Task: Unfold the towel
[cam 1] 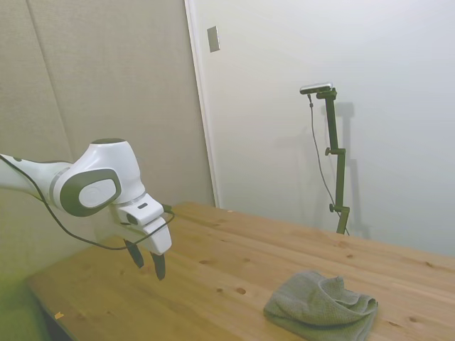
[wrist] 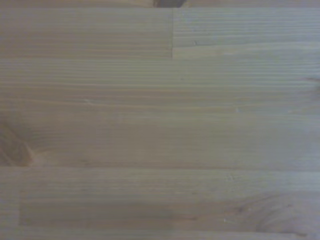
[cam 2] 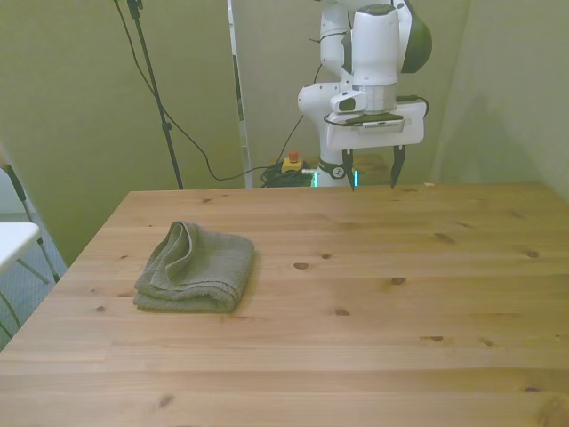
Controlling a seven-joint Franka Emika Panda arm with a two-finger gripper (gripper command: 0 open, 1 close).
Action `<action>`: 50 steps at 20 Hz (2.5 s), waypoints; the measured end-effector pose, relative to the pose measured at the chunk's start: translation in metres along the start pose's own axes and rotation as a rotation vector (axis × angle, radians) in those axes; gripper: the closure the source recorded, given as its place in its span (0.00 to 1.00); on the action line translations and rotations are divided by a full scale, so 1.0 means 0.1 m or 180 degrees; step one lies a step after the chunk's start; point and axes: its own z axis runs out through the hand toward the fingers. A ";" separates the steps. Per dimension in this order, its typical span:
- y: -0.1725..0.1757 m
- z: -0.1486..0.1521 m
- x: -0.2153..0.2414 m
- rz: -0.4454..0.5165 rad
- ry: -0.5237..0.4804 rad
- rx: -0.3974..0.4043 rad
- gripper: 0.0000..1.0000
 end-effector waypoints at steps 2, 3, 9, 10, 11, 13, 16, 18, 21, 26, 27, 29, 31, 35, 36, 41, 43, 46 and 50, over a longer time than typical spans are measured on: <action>0.02 0.01 0.03 -0.0002 -0.0008 0.0003 0.00; 0.04 0.00 0.05 0.0012 -0.0004 0.0005 0.00; 0.31 -0.19 0.49 0.0169 0.0129 0.0068 0.00; 0.36 -0.24 0.58 0.0205 0.0155 0.0082 0.00; 0.42 -0.29 0.69 0.0242 0.0182 0.0096 0.00; 0.62 -0.37 0.94 0.0322 0.0217 0.0104 0.00; 1.08 -0.45 1.40 0.0401 0.0175 0.0143 0.00; 1.35 -0.44 1.64 0.0463 0.0135 0.0191 0.00; 1.58 -0.41 1.90 0.0444 0.0076 0.0332 0.00; 1.91 -0.37 2.31 0.0485 0.0034 0.0411 0.00; 2.00 -0.39 2.39 0.0523 0.0057 0.0392 0.00; 2.22 -0.41 2.54 0.0569 0.0109 0.0354 0.00; 2.49 -0.43 2.68 0.0575 0.0162 0.0323 0.00; 2.79 -0.43 2.98 0.0587 0.0355 0.0201 0.00; 2.81 -0.40 3.05 0.0605 0.0444 0.0144 0.00; 2.88 -0.34 3.36 0.0746 0.0948 -0.0254 0.00; 2.86 -0.34 3.44 0.0742 0.1176 -0.0239 0.00; 2.80 -0.31 3.46 0.0777 0.1348 -0.0095 0.00; 2.66 -0.20 3.38 0.0773 0.1240 0.0299 0.00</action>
